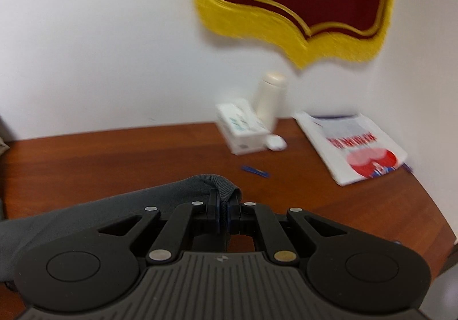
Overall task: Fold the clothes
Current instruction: 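Lift the grey jacket with the right tool and pull it across the table, then open the right tool to release the jacket while the left tool closes on its edge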
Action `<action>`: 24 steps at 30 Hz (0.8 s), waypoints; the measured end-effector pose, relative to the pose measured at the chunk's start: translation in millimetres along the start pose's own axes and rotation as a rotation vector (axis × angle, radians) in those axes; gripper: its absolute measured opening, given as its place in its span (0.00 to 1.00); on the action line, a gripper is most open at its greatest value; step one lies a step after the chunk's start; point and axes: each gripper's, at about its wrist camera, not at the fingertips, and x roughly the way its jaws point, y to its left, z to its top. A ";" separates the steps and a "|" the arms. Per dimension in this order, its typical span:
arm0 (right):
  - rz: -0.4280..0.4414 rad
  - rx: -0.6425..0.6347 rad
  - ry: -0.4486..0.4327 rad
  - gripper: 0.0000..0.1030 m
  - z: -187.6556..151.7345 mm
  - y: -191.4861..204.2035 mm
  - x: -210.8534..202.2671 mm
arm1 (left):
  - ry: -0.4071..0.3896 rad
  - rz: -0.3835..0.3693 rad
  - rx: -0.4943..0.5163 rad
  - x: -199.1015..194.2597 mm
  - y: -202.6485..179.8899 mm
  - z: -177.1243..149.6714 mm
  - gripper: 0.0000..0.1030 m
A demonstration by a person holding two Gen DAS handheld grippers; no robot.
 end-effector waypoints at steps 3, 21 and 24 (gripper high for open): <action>-0.024 0.022 0.025 0.05 -10.3 -40.2 7.8 | 0.008 0.007 0.009 -2.8 -31.3 -3.9 1.00; -0.206 0.037 0.142 0.05 -34.3 -251.4 49.7 | 0.092 0.053 0.011 -5.3 -154.0 -32.2 1.00; -0.204 0.026 0.162 0.06 -37.2 -264.4 61.9 | 0.093 0.053 0.017 -2.9 -159.2 -36.6 1.00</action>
